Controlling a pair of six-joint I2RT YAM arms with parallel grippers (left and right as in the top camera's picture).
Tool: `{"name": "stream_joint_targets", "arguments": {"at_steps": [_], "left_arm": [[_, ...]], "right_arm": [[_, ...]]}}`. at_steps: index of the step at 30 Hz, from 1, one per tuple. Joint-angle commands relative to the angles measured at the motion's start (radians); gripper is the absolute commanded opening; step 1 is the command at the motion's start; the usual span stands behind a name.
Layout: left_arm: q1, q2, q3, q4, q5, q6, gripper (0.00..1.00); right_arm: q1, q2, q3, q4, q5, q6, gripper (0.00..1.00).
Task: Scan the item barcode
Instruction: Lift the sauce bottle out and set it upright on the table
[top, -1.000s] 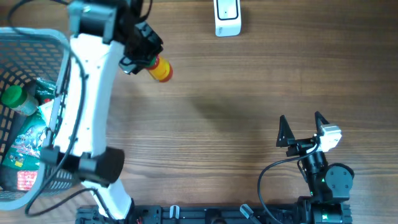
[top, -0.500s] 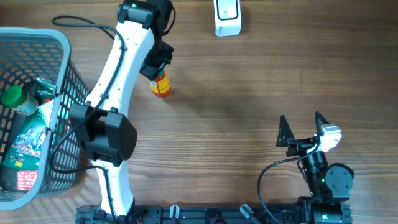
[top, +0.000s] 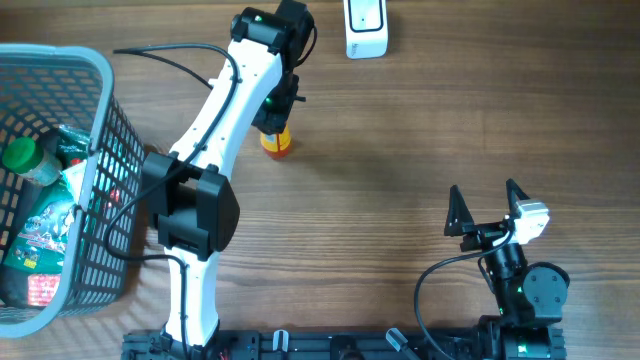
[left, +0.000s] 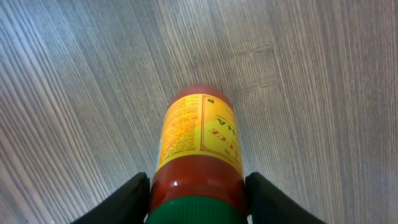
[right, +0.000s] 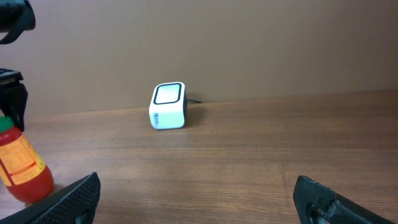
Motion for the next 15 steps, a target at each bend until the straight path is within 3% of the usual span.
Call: {"name": "stream_joint_targets", "arguments": {"at_steps": [1,4,6,8,11,15], "left_arm": [[-0.001,0.002,-0.001,-0.013,-0.003,-0.020,0.59],[-0.001,0.002,-0.001,-0.019,-0.002,-0.019,0.72],[-0.001,0.002,-0.001,-0.021,0.001,-0.013,0.91],[0.003,-0.007,0.000,-0.027,0.001,-0.013,0.98],[0.015,-0.070,0.004,-0.035,-0.013,0.016,1.00],[0.032,-0.214,0.014,-0.035,-0.153,0.116,1.00]], "right_arm": [[0.004,-0.006,0.000,0.005,0.013,0.019,1.00],[0.004,-0.006,0.000,0.005,0.013,0.018,1.00],[0.004,-0.006,0.000,0.005,0.013,0.019,1.00],[0.004,-0.006,0.000,0.005,0.013,0.019,1.00],[0.004,-0.006,0.000,0.005,0.013,0.019,1.00],[0.004,-0.006,0.000,0.005,0.013,0.018,1.00]]}}
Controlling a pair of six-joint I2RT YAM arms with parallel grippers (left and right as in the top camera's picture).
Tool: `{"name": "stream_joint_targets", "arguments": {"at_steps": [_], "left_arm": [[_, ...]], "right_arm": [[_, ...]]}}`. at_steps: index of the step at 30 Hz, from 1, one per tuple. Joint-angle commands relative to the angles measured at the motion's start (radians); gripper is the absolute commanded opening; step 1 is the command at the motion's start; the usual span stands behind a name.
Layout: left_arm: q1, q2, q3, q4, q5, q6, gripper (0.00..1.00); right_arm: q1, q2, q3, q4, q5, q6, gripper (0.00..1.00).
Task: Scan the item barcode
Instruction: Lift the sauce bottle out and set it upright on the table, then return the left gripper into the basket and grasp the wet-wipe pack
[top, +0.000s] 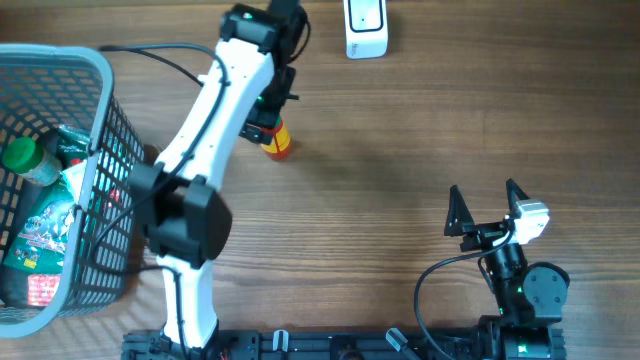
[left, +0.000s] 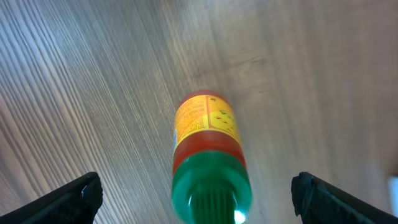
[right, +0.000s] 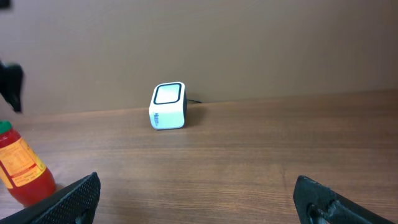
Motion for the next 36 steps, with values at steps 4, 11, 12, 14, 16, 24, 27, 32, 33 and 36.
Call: {"name": "stream_joint_targets", "arguments": {"at_steps": [4,11,12,14,16,24,27,32,33,36], "left_arm": [[0.034,-0.238,0.014,-0.028,-0.307,0.120,1.00],[0.132,-0.244,0.013,-0.138,-0.349,0.120,1.00],[0.154,-0.244,0.013,-0.157,-0.349,0.120,1.00],[0.193,-0.248,0.013,-0.159,-0.335,0.139,1.00],[0.211,-0.256,0.013,-0.159,-0.328,0.139,1.00],[0.247,-0.379,0.013,-0.159,-0.455,0.142,1.00],[0.338,-0.437,0.013,-0.159,-0.472,0.142,1.00],[0.533,-0.498,0.013,-0.159,-0.418,0.142,1.00],[0.557,-0.503,0.013,-0.159,-0.418,0.143,1.00],[0.675,-0.506,0.012,-0.159,-0.344,0.143,1.00]], "right_arm": [[0.004,-0.006,0.000,0.005,0.013,0.019,1.00],[0.004,-0.006,0.000,0.005,0.013,0.019,1.00],[0.004,-0.006,0.000,0.005,0.013,0.019,1.00],[0.004,-0.006,0.000,0.005,0.013,0.019,1.00],[0.004,-0.006,0.000,0.005,0.013,0.019,1.00],[0.004,-0.006,0.000,0.005,0.013,0.019,1.00],[0.004,-0.006,0.000,0.005,0.013,0.019,1.00],[0.004,-0.006,0.000,0.005,0.013,0.019,1.00],[0.004,-0.006,0.000,0.005,0.013,0.019,1.00],[0.004,-0.006,0.000,0.005,0.013,0.019,1.00]]}}
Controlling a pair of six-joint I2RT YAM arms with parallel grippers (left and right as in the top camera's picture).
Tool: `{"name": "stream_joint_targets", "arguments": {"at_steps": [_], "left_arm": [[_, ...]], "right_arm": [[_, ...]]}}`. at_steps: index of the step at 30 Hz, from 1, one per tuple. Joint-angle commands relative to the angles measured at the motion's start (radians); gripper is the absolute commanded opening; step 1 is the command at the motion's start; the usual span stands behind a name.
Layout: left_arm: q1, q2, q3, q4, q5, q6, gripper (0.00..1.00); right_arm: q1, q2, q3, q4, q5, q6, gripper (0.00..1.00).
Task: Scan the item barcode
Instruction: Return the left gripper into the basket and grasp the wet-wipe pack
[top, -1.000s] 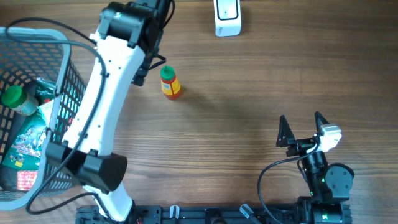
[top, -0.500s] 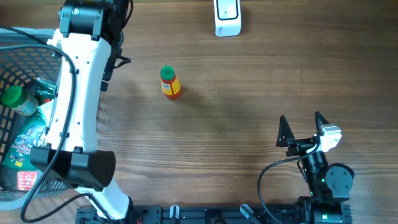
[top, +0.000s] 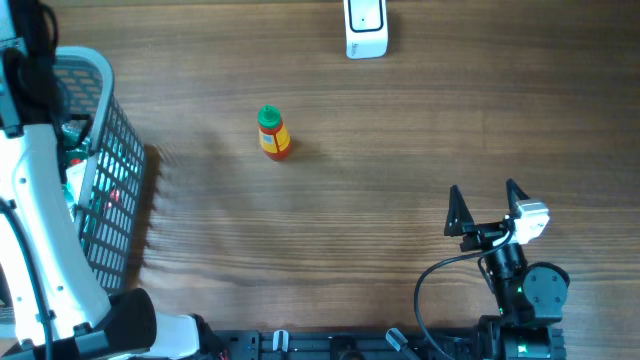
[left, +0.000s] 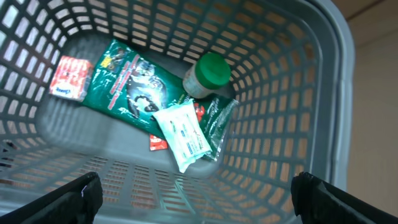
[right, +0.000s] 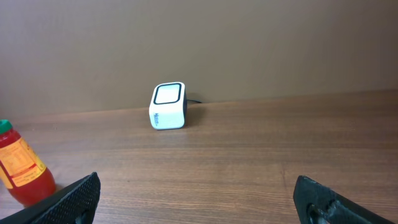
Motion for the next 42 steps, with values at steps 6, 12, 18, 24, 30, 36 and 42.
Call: {"name": "stream_joint_targets", "arguments": {"at_steps": [6,12,18,24,30,36,42], "left_arm": [[0.263,-0.015,-0.036,-0.002,0.188,0.008,1.00],[0.341,-0.015,-0.293,0.042,0.234,0.001,1.00],[0.341,-0.015,-0.407,0.033,0.285,0.002,1.00],[0.314,-0.014,-0.457,0.163,0.353,0.001,1.00],[0.352,0.006,-0.525,0.280,0.348,0.002,1.00],[0.456,0.006,-0.525,0.293,0.348,0.109,1.00],[0.457,0.006,-0.534,0.294,0.333,0.111,1.00]], "right_arm": [[0.004,-0.006,0.000,0.005,0.013,0.018,1.00],[0.004,-0.006,0.000,0.005,0.013,0.019,1.00],[0.004,-0.006,0.000,0.005,0.013,0.019,1.00],[0.004,-0.006,0.000,0.005,0.013,0.019,1.00],[0.004,-0.006,0.000,0.005,0.013,0.019,1.00],[0.004,-0.006,0.000,0.005,0.013,0.019,1.00],[0.004,-0.006,0.000,0.005,0.013,0.019,1.00]]}}
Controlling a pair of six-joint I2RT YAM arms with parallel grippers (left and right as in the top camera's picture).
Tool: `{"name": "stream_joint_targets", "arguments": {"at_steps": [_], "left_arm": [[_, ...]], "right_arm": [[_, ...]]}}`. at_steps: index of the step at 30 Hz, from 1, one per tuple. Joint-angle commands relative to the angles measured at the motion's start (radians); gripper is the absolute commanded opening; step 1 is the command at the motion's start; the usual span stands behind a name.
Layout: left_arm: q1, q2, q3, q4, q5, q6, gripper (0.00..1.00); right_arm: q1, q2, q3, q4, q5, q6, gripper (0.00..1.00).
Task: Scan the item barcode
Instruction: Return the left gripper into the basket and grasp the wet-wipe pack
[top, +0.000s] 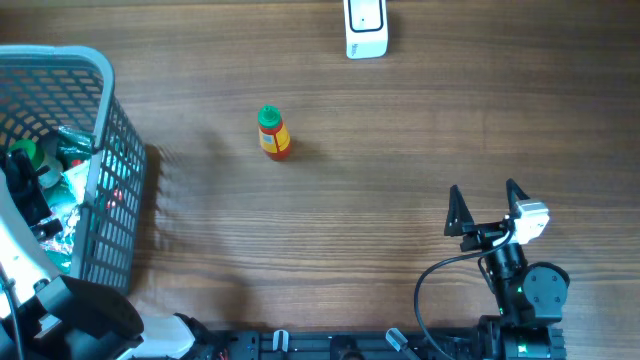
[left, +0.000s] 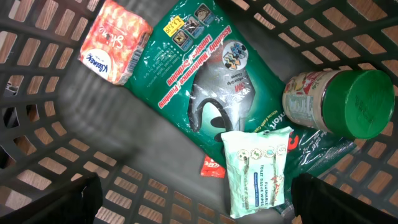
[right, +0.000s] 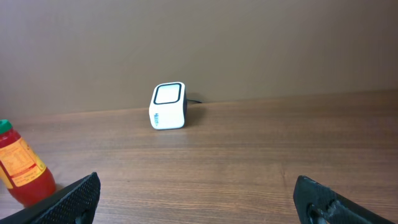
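Observation:
My left gripper (left: 199, 202) hangs open low inside the grey mesh basket (top: 60, 55), with nothing between its fingers. Below it lie a green pouch (left: 199, 93), a pale green wipes pack (left: 255, 171), a jar with a green lid (left: 339, 102), an orange tissue pack (left: 115, 40) and a small red sachet (left: 212, 168). In the overhead view the left gripper (top: 30, 195) shows inside the basket. The white scanner (top: 365, 28) stands at the table's far edge. My right gripper (top: 487, 210) rests open at the near right.
A red sauce bottle (top: 272, 133) with a green cap and yellow label stands upright on the wooden table, left of the middle; it is also at the left edge of the right wrist view (right: 18, 171). The scanner (right: 168, 106) faces the right wrist camera.
My left gripper was higher over the basket, with the whole basket floor in its view. Now it is lower inside, close over the pouch, wipes and jar. The right arm has not moved.
My left gripper was shut on the sauce bottle standing on the table. Then it was open above the bottle, which stayed upright. Then it was over the basket at the left, and now it is low inside it.

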Motion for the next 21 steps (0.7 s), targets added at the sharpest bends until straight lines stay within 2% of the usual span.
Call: {"name": "stream_joint_targets", "arguments": {"at_steps": [1,6,12,18,21], "left_arm": [[0.004,0.012,-0.022,0.009,-0.061,0.027,1.00],[0.016,0.114,-0.025,0.058,-0.046,0.082,1.00],[0.002,0.249,-0.025,0.187,0.182,0.285,0.93],[-0.059,0.275,-0.026,0.227,0.189,0.280,0.97],[-0.108,0.277,-0.028,0.264,0.188,0.272,0.93]], "right_arm": [[0.004,-0.006,0.000,0.005,0.013,0.018,1.00],[0.004,-0.006,0.000,0.005,0.013,0.019,1.00],[0.004,-0.006,0.000,0.005,0.013,0.019,1.00],[0.004,-0.006,0.000,0.005,0.013,0.019,1.00],[0.004,-0.006,0.000,0.005,0.013,0.019,1.00]]}}
